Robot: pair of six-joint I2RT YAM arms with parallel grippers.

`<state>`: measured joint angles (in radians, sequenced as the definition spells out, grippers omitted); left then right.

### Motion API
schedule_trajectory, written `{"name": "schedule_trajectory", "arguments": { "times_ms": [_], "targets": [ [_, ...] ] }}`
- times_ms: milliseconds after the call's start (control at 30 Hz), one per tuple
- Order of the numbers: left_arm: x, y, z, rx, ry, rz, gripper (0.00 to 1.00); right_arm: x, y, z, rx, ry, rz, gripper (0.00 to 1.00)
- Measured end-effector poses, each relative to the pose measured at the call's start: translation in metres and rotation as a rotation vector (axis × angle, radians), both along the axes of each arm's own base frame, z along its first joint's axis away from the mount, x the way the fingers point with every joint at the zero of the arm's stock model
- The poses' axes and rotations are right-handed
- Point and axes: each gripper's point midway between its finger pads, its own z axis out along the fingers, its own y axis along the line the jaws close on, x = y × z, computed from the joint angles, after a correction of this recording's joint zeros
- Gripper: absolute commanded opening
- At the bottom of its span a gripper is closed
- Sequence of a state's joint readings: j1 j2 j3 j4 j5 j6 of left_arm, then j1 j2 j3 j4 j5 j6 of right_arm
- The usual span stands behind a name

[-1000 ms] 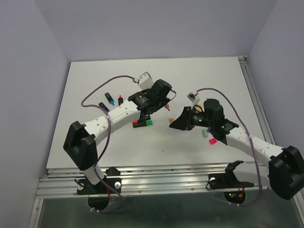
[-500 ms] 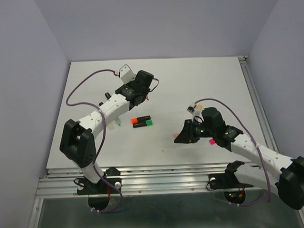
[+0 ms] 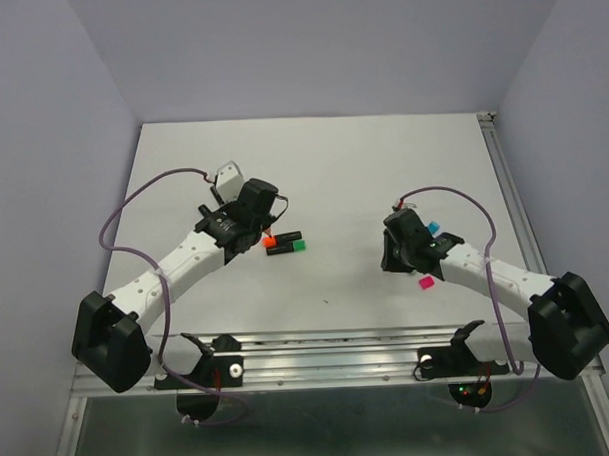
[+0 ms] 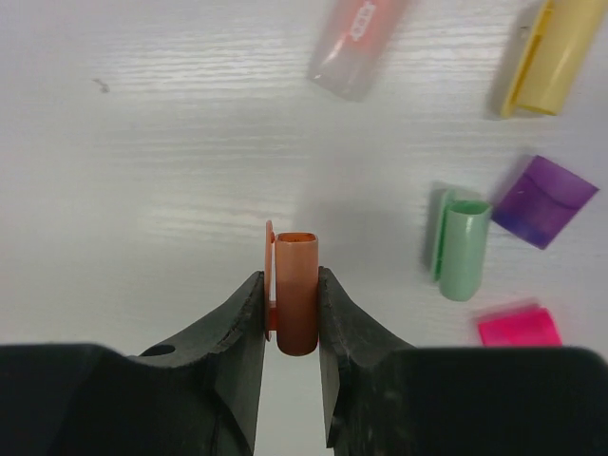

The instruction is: Open the pen caps

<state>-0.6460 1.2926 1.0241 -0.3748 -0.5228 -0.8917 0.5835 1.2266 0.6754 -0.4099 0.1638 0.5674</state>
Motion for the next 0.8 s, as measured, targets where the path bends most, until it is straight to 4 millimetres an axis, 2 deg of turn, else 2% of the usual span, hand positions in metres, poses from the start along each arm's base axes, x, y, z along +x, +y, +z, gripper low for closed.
{"name": "schedule_trajectory", "arguments": {
  "times_ms": [67,167,333,367,433,533,733,800],
  "targets": [
    [-0.009,0.006,-0.015,0.024,0.037,-0.003,0.00,0.003,-0.016,-0.010,-0.090,0.008,-0.049,0.10],
    [-0.021,0.014,-0.033,0.059,0.089,-0.004,0.00,0.005,-0.030,-0.019,-0.166,0.021,-0.085,0.13],
    [-0.032,0.030,-0.043,0.095,0.127,0.031,0.00,0.004,-0.047,-0.032,-0.262,0.049,-0.128,0.18],
    [-0.032,0.032,-0.044,0.096,0.130,0.039,0.00,0.004,-0.048,-0.033,-0.273,0.053,-0.134,0.27],
    [-0.032,0.039,-0.046,0.107,0.142,0.065,0.00,0.004,-0.051,-0.035,-0.291,0.060,-0.139,0.35],
    [-0.031,0.051,-0.050,0.124,0.162,0.103,0.00,0.004,-0.053,-0.033,-0.297,0.061,-0.151,0.39],
    [-0.023,0.076,-0.058,0.137,0.193,0.177,0.00,0.009,-0.050,-0.018,-0.278,0.039,-0.159,0.61],
    [-0.020,0.083,-0.058,0.139,0.194,0.192,0.00,0.011,-0.047,-0.009,-0.256,0.020,-0.158,0.78]
  ]
}}
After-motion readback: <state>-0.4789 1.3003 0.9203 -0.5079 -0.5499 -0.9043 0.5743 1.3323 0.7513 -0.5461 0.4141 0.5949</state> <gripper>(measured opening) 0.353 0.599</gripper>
